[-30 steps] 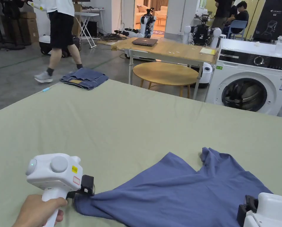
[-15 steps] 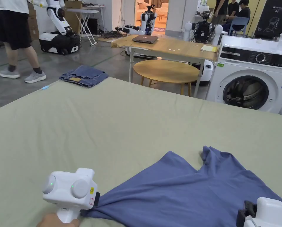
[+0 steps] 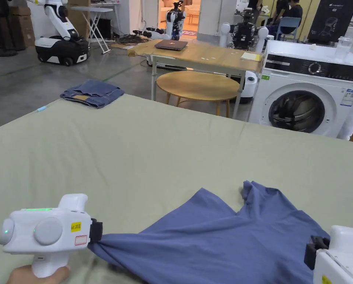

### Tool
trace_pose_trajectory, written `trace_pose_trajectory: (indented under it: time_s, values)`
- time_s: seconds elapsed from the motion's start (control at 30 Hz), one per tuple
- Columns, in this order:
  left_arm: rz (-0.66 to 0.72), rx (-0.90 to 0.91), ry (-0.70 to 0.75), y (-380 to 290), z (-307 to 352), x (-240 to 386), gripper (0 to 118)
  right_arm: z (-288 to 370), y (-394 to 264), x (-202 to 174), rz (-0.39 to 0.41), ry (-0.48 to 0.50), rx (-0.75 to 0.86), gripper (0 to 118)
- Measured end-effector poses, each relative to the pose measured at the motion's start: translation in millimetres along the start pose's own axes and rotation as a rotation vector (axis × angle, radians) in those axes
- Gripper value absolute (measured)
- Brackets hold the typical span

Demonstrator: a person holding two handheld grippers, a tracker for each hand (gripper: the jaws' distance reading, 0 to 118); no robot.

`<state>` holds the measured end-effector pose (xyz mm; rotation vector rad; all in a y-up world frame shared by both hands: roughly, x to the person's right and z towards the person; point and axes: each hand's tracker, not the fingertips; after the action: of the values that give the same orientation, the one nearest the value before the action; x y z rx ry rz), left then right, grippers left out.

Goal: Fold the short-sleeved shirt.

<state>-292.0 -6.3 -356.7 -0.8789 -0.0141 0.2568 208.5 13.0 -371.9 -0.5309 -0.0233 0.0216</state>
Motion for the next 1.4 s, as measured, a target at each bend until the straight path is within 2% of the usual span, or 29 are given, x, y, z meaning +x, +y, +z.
trace_pose_trajectory:
  time_s: [0.03, 0.07, 0.1, 0.2, 0.23, 0.27, 0.3, 0.43, 0.53, 0.6, 0.7, 0.77, 0.8, 0.83, 0.87, 0.9, 0.97, 1.0, 1.07, 1.17, 1.33, 1.4]
  values:
    - [0.001, 0.001, 0.001, -1.0, -2.0, -0.1, 2, -11.8, 7.8, 5.9, 0.024, 0.006, -0.045, 0]
    - [0.0, -0.009, 0.006, -2.2, -5.4, 0.7, 2, -25.3, 16.8, 14.7, 0.023, 0.01, -0.058, 5]
    - [-0.005, -0.016, 0.012, -4.5, -7.7, 1.5, 2, -39.9, 25.3, 23.4, 0.023, 0.016, -0.068, 18]
    - [-0.002, -0.031, 0.019, -11.2, -14.6, -0.1, 2, -86.5, 52.1, 44.6, 0.04, 0.006, -0.17, 37]
    - [0.008, -0.035, 0.022, -13.4, -16.2, -1.8, 2, -102.7, 60.4, 50.8, 0.043, 0.031, -0.209, 56]
    - [0.017, -0.04, 0.019, -15.1, -16.8, -2.6, 2, -118.1, 68.3, 54.0, 0.06, 0.027, -0.229, 68]
    - [0.024, -0.046, 0.018, -17.1, -18.0, -4.0, 2, -133.2, 73.9, 56.9, 0.082, 0.033, -0.238, 68]
    - [0.036, -0.057, 0.02, -21.3, -18.7, -6.7, 2, -190.9, 88.2, 58.2, 0.108, 0.099, -0.371, 68]
    - [0.049, -0.058, 0.019, -22.4, -15.7, -2.7, 2, -223.3, 87.3, 49.9, 0.137, 0.105, -0.439, 68]
    - [0.05, -0.055, 0.021, -22.7, -15.6, -0.1, 2, -240.2, 81.5, 42.7, 0.127, 0.136, -0.483, 68]
    - [0.042, -0.059, 0.029, -20.2, -17.9, 0.6, 2, -250.3, 70.4, 28.7, 0.156, 0.11, -0.581, 68]
    - [0.047, -0.062, 0.026, -19.0, -18.1, 1.9, 2, -226.9, 71.1, 16.6, 0.139, 0.1, -0.529, 66]
    - [0.046, -0.057, 0.025, -18.9, -18.4, 1.3, 2, -223.6, 70.9, 12.5, 0.118, 0.092, -0.516, 61]
    - [0.043, -0.057, 0.026, -18.5, -18.7, 2.6, 2, -219.3, 69.7, 8.7, 0.113, 0.097, -0.522, 49]
    - [0.036, -0.059, 0.029, -18.0, -19.3, 4.0, 2, -242.4, 70.0, 28.4, 0.097, 0.122, -0.509, 11]
    - [0.03, -0.058, 0.03, -17.6, -19.5, 4.8, 2, -240.3, 70.9, 24.5, 0.088, 0.162, -0.494, 3]
    - [0.026, -0.058, 0.021, -16.8, -20.7, 3.9, 2, -232.2, 70.7, 15.0, 0.125, 0.122, -0.495, 2]
    - [0.022, -0.054, 0.018, -16.2, -20.1, 4.4, 2, -235.4, 71.7, 20.3, 0.17, 0.139, -0.486, 2]
    - [0.014, -0.042, 0.024, -13.9, -16.2, 6.2, 2, -216.8, 80.2, 21.2, 0.201, 0.097, -0.407, 2]
    - [-0.007, -0.013, 0.022, -6.7, -8.4, 7.1, 2, -182.3, 101.6, 33.9, 0.111, 0.094, -0.286, 2]
    - [-0.033, 0.064, -0.014, 20.0, 9.8, 13.9, 2, -112.5, 142.7, 51.5, 0.119, 0.016, -0.097, 2]
    - [-0.063, 0.109, -0.034, 38.5, 20.9, 22.4, 2, -79.3, 159.0, 59.6, 0.079, -0.012, -0.029, 2]
